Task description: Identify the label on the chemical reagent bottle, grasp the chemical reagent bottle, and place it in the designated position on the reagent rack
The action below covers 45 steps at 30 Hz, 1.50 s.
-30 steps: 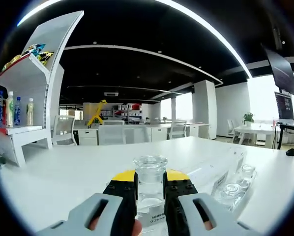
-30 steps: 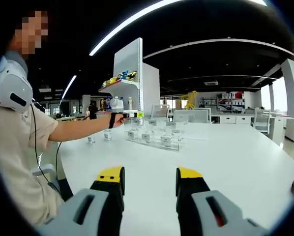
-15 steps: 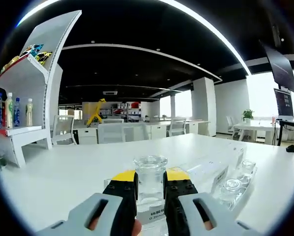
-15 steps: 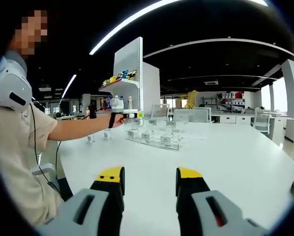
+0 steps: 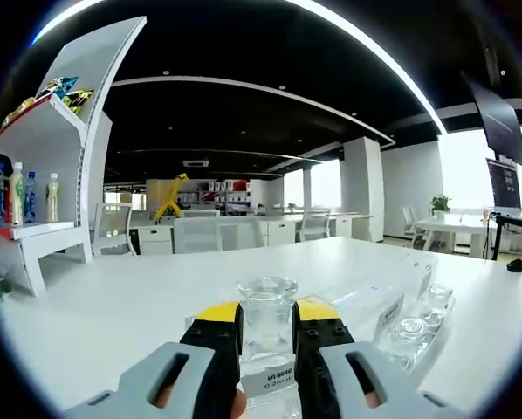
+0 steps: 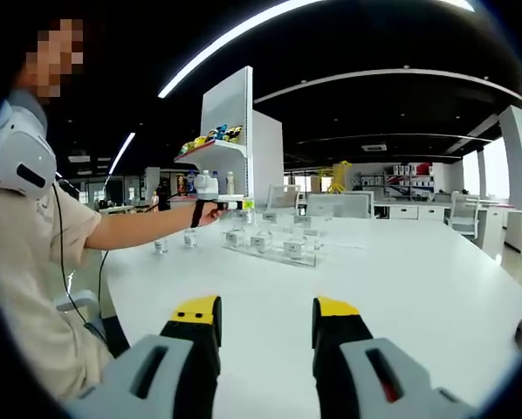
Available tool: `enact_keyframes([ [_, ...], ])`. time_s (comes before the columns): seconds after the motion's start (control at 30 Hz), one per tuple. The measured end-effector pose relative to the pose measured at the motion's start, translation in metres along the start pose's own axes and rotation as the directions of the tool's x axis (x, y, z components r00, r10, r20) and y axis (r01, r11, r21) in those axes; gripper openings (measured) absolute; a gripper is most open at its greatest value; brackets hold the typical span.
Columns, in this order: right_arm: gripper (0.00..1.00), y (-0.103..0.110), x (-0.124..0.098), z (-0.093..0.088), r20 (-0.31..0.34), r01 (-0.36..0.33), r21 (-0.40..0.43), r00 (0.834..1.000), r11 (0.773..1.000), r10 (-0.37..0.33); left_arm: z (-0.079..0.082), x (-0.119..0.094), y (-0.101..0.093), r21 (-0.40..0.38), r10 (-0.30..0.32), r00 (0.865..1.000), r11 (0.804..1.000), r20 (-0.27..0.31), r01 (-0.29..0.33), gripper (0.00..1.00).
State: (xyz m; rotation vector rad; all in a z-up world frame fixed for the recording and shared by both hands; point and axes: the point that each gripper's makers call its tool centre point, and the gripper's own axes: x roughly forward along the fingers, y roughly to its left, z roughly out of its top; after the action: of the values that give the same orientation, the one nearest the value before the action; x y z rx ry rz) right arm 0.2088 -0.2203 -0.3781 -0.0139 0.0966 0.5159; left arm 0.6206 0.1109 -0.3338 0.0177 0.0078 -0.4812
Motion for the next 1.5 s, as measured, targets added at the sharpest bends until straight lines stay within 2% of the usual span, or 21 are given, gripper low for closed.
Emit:
enact_keyframes([
  [0.1,0.41,0.000,0.000,0.000,-0.002,0.002,0.000,1.000,1.000,-0.002,0.007,-0.002,-0.003,0.023,-0.001,1.000,1.000,0.006,0.001,0.27],
  [0.5,0.41,0.004,-0.002,0.004,0.003,0.000,-0.011,1.000,1.000,0.001,0.005,-0.010,0.005,0.040,0.014,1.000,0.999,-0.020,-0.013,0.30],
  [0.67,0.41,0.004,-0.003,0.003,0.001,0.006,-0.013,1.000,1.000,-0.006,0.017,-0.024,0.008,0.064,0.026,1.000,0.998,-0.009,-0.025,0.36],
  [0.9,0.41,0.009,-0.002,0.001,0.009,0.005,-0.009,1.000,1.000,-0.005,0.044,-0.040,0.014,0.076,0.068,0.997,0.995,0.035,-0.070,0.39],
  [1.1,0.41,0.014,-0.001,0.003,0.010,-0.002,-0.015,1.000,1.000,0.002,0.059,-0.055,0.009,0.063,0.048,0.997,0.997,0.066,-0.052,0.40],
  [1.2,0.41,0.014,-0.001,0.004,0.011,-0.001,-0.018,1.000,1.000,0.002,0.061,-0.064,0.007,0.085,0.039,0.997,0.995,0.066,-0.045,0.40],
  [1.5,0.41,0.020,-0.003,0.009,0.024,-0.003,-0.024,1.000,1.000,0.004,0.066,-0.084,0.001,0.077,0.016,0.997,0.997,0.069,-0.022,0.40],
])
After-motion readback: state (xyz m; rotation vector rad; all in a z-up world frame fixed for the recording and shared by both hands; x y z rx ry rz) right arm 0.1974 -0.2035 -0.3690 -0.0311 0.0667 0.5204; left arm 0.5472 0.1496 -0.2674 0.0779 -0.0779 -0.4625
